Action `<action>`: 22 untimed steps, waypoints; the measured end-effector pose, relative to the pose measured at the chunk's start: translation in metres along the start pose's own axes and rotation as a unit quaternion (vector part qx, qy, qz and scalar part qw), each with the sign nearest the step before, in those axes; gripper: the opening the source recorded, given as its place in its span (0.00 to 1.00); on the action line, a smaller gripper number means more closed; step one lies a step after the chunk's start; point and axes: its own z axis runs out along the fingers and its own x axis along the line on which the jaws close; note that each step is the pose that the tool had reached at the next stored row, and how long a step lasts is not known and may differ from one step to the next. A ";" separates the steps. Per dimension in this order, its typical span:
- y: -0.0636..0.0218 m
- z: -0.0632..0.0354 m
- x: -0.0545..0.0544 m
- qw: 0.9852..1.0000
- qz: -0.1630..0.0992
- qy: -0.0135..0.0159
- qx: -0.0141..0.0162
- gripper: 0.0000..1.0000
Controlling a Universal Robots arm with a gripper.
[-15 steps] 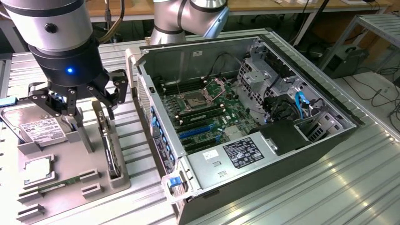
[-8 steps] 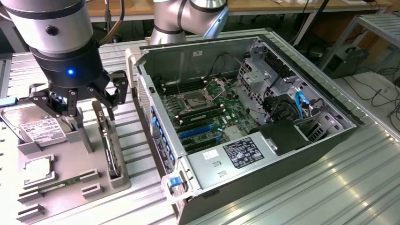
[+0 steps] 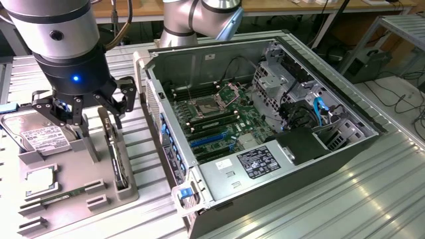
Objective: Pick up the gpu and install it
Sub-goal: 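Pick up the gpu and move the gpu toward the slot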
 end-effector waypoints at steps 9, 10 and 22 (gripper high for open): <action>-0.0008 0.0054 0.000 1.000 0.000 0.000 0.000 0.60; -0.0010 0.0065 0.000 1.000 0.000 0.000 0.000 0.60; -0.0033 0.0196 0.000 1.000 0.000 0.000 0.001 0.60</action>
